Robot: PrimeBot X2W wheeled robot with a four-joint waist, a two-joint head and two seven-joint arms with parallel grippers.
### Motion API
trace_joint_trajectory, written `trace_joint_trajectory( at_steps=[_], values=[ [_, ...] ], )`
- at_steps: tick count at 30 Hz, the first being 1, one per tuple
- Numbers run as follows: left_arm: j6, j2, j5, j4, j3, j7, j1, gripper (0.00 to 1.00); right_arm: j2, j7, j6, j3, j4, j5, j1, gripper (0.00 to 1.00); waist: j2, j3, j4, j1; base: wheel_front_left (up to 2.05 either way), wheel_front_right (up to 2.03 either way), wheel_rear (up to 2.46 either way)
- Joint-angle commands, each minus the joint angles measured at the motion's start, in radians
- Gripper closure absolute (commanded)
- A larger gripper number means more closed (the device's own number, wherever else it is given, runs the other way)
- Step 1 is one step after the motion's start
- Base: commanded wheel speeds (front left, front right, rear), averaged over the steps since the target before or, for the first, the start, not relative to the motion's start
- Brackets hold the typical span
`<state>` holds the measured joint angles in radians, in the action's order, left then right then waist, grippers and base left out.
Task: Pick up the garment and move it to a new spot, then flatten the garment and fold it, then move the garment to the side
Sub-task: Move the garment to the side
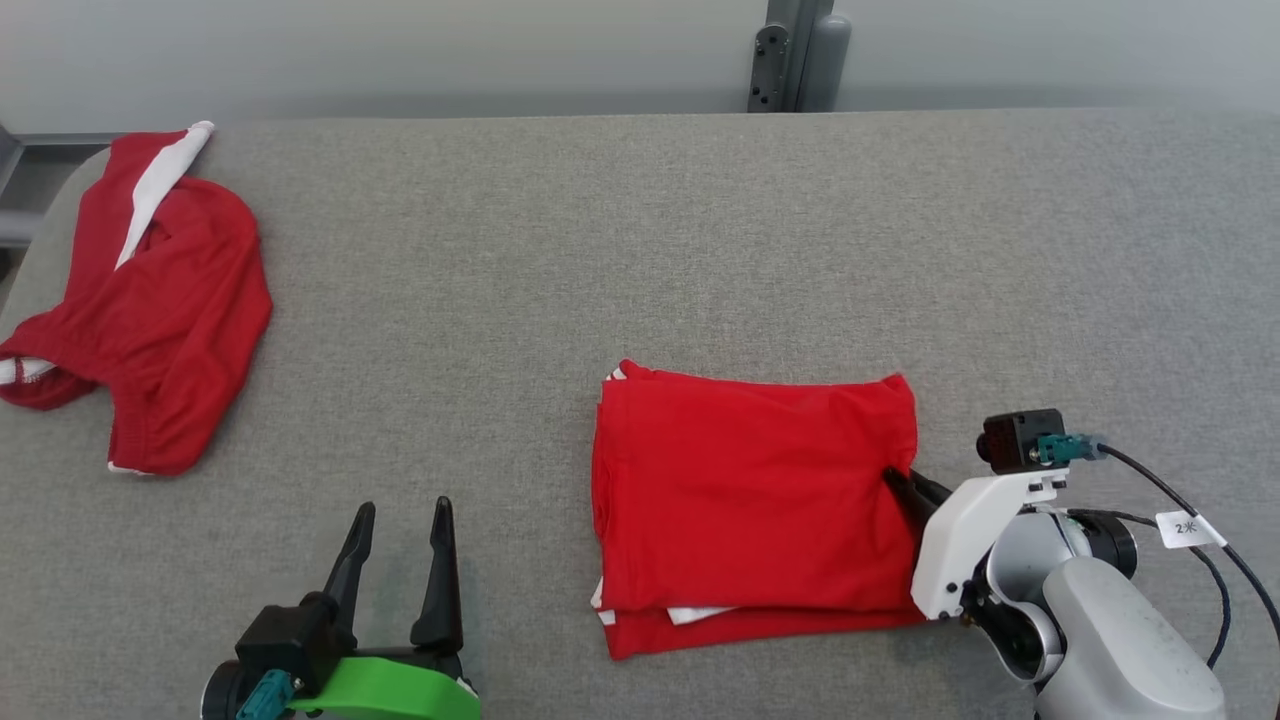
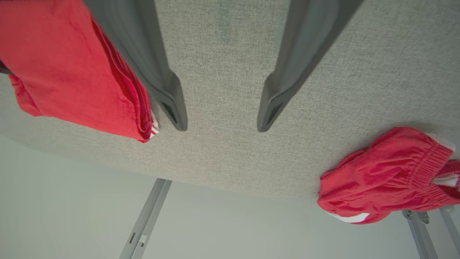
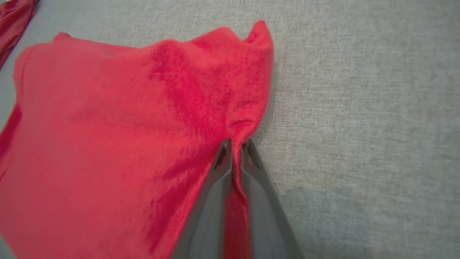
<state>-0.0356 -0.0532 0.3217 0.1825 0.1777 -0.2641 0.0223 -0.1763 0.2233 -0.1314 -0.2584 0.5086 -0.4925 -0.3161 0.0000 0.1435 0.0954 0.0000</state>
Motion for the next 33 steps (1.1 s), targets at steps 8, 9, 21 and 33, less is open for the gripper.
trace_joint_trajectory(
  at_steps=[8, 9, 21, 33],
  values=[
    [-0.010, -0.003, -0.030, -0.015, -0.004, 0.000, -0.026, 0.00, -0.052, -0.080, 0.002, 0.011, 0.009, 0.003, -0.076, 1.00, 0.0000, 0.035, -0.114, 0.0000, 0.00, 0.00, 0.00],
    [-0.011, -0.005, -0.035, -0.017, -0.003, 0.000, -0.029, 0.00, -0.058, -0.085, 0.002, 0.015, 0.010, 0.004, -0.083, 1.00, 0.0000, 0.040, -0.132, 0.0000, 0.00, 0.00, 0.00],
    [-0.017, -0.044, -0.075, -0.050, 0.021, 0.016, -0.096, 0.00, -0.075, -0.142, 0.001, 0.045, 0.019, 0.016, -0.173, 1.00, 0.0000, 0.122, -0.380, 0.0000, 0.00, 0.00, 0.00],
    [-0.013, -0.068, -0.085, -0.074, 0.040, 0.047, -0.116, 0.00, -0.064, -0.204, 0.001, 0.069, 0.059, 0.005, -0.200, 1.00, 0.0000, 0.141, -0.456, 0.0000, 0.00, 0.00, 0.00]
  ],
)
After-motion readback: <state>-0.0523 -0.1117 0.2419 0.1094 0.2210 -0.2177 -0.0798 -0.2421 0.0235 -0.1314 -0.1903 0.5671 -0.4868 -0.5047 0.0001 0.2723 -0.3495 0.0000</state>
